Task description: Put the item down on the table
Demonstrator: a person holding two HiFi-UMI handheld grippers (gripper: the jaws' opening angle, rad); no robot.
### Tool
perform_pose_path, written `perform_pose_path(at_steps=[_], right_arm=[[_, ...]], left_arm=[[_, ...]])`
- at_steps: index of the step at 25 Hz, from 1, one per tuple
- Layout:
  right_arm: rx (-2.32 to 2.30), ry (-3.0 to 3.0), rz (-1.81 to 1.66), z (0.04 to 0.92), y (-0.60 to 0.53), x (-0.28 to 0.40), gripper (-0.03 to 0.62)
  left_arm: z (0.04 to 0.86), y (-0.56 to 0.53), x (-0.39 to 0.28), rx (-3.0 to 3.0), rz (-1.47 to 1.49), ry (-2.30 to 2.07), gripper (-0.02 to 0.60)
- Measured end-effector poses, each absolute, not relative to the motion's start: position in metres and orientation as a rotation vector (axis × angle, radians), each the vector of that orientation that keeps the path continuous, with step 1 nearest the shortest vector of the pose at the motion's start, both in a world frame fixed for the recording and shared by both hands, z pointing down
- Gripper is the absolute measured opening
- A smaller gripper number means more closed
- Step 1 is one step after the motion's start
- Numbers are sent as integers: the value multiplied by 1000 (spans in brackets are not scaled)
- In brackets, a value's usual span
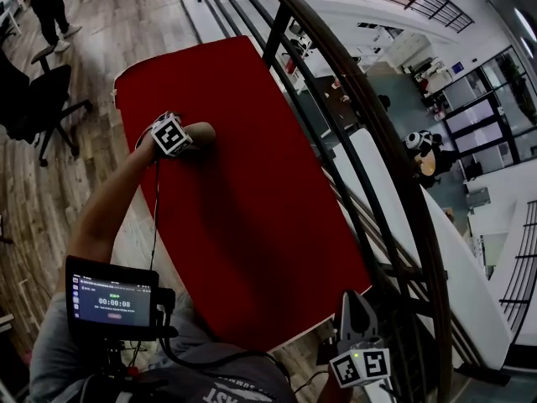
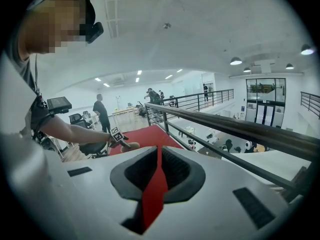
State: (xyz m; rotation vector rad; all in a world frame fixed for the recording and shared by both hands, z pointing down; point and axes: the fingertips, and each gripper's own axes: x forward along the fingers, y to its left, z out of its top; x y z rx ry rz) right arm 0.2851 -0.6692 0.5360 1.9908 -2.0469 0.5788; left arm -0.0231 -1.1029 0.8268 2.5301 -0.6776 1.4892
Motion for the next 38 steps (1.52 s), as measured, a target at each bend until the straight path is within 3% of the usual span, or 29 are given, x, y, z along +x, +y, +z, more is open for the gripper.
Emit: perform_pose_path(at_steps=[6,8,9,10,15,18,22,28,38], right_arm=[[1979,-2124,527,490,-640,256,15],[1971,-2155,510,481,-634,252,15],[1966,-2171,501,477,-632,250,15],[1962,-2187,491,472,-628,248,15],[1951,-2285,417,441,-606,245,15],[1938,-2354,353,416,-586,243,15],[1913,-2436,238,381,-550,244,15],[1881,-2553,80,335,-486,256,15],[1789,-2671,145,339,-401,272,15]], left_arm=[[693,-1050,-33,2740,1082,-820,500],[644,-1028,-34,2822,934,-889,412],[620,-1015,-36,2866,876,-923,325],[598,-1002,-37,2905,821,-952,277],[480,-910,-35,3081,486,-1068,168],[409,-840,-43,3144,221,-1221,2],[337,-740,-47,3113,-82,-1305,2],[286,-609,-70,3014,-266,-1484,2],[277,-455,-82,2933,-80,-1674,2]])
